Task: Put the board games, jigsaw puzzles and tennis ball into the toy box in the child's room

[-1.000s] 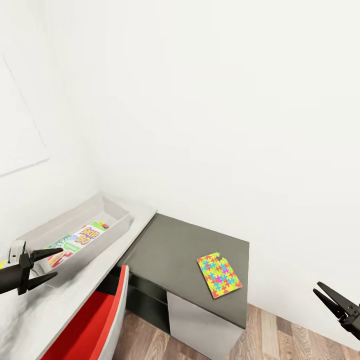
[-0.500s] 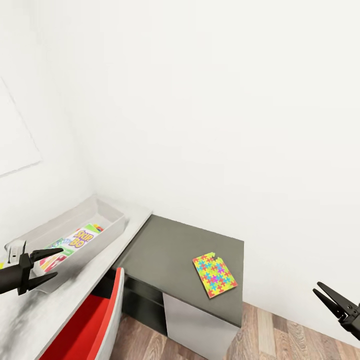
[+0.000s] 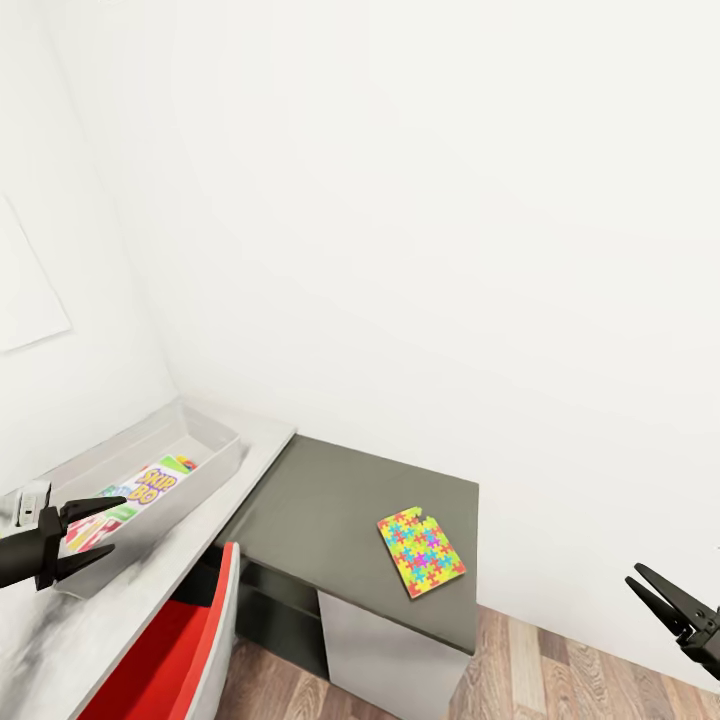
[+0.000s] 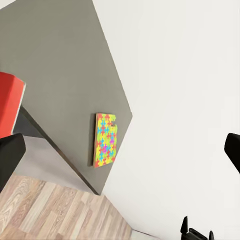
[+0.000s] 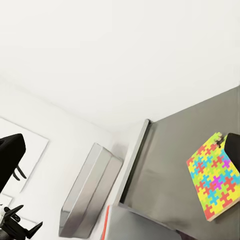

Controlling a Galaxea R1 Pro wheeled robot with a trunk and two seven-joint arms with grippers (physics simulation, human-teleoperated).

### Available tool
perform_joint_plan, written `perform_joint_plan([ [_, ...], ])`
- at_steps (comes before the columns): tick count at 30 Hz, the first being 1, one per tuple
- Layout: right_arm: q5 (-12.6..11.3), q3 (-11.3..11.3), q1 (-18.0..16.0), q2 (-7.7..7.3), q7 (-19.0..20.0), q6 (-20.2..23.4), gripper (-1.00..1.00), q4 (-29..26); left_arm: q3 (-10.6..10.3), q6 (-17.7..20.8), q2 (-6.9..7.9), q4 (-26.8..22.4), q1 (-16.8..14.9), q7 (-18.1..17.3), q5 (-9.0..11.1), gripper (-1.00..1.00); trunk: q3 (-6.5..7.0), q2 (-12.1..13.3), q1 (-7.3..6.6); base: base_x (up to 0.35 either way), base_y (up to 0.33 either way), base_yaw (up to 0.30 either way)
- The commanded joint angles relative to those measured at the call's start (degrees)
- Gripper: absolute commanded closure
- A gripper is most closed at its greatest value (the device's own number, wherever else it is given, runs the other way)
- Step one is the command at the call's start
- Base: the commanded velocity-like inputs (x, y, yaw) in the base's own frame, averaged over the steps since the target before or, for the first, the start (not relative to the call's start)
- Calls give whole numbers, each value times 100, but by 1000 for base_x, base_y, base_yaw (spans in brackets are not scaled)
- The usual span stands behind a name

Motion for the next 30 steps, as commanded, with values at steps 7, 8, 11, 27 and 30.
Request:
perform_joint_plan([
  [7,-30,-2,1,-5,-5,34,-100,3,3,17,0,-2,-7,60,59,-100,50,-11,4,0,0,-123],
  [8,-30,-2,1,-5,-5,34,-100,3,3,17,0,-2,-7,60,59,-100,59,-11,4,0,-5,-129],
  [11,-30,-2,1,-1,-5,34,-100,4,3,17,0,-3,-7,60,56,-100,85,-11,4,0,-71,-134],
  [27,-28,-2,0,-24,-11,42,-100,42,3,17,0,-1,-7,60,52,-100,224,-11,4,0,-121,-145],
  [30,-24,-2,0,-30,-12,48,-100,52,0,17,0,-1,-7,60,51,-100,250,-11,4,0,-5,-156],
])
